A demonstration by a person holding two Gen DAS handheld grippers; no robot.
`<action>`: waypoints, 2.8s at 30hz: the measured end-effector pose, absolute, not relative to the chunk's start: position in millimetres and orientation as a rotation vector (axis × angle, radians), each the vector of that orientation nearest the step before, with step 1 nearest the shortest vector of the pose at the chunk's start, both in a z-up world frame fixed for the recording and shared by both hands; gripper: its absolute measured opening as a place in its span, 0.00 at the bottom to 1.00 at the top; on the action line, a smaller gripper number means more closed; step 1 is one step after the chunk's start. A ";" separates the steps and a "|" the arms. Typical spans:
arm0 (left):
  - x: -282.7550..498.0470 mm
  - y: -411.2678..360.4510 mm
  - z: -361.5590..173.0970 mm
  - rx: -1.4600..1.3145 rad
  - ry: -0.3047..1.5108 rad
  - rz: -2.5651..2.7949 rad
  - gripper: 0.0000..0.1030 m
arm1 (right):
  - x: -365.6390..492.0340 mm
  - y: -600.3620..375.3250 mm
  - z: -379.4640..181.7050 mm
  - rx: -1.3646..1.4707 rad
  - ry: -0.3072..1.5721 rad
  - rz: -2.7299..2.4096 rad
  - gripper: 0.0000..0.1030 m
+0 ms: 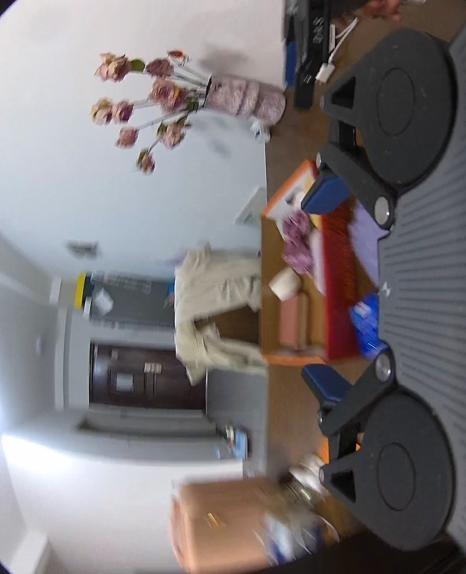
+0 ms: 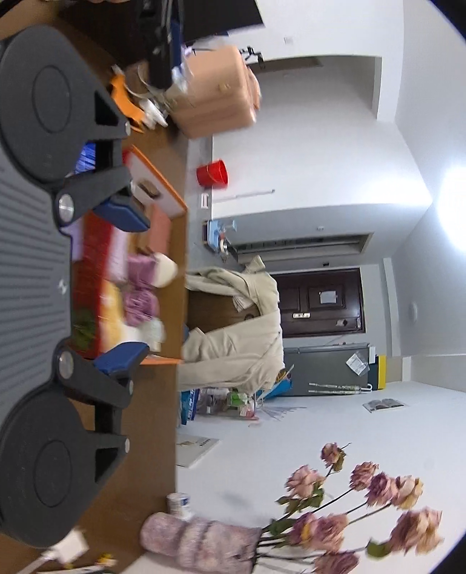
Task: Organize soft objects
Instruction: 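Move both grippers back to the light blue plush toy, then grasp the light blue plush toy with both grippers, then carry the blue plush toy into the box and open both grippers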
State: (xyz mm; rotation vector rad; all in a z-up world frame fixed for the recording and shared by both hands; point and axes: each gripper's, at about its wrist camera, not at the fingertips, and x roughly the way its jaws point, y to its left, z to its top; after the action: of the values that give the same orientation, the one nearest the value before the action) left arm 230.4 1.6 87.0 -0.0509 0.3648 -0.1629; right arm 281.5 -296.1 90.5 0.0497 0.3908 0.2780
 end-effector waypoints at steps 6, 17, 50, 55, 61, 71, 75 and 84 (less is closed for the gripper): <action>133.3 26.5 43.2 -0.078 0.394 -0.082 0.98 | 185.3 -300.7 37.7 0.056 0.375 0.307 0.76; 103.0 45.2 25.5 -0.051 0.422 -0.040 0.99 | 104.2 -288.6 -0.9 0.046 0.478 0.341 0.79; 352.9 123.4 -53.1 -0.414 0.780 -0.441 0.34 | 326.1 -115.6 -50.0 0.280 0.673 0.538 0.38; 353.0 121.3 -55.0 -0.428 0.774 -0.459 0.31 | 333.1 -128.5 -61.8 0.359 0.675 0.592 0.37; 350.9 121.1 -51.1 -0.469 0.792 -0.467 0.30 | 335.0 -131.2 -61.2 0.388 0.689 0.594 0.34; 239.2 61.6 12.0 -0.435 0.596 -0.467 0.30 | 242.7 -171.4 1.8 0.345 0.557 0.614 0.32; 233.7 33.4 20.0 -0.431 0.585 -0.518 0.30 | 214.3 -202.0 19.5 0.334 0.522 0.597 0.32; 298.4 9.5 49.1 -0.368 0.551 -0.522 0.30 | 240.7 -236.4 38.5 0.349 0.474 0.563 0.32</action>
State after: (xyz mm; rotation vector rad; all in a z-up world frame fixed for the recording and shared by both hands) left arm 298.4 9.5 49.1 -0.3680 0.5507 -0.5219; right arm 240.7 -236.4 38.5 0.3490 0.4736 0.5633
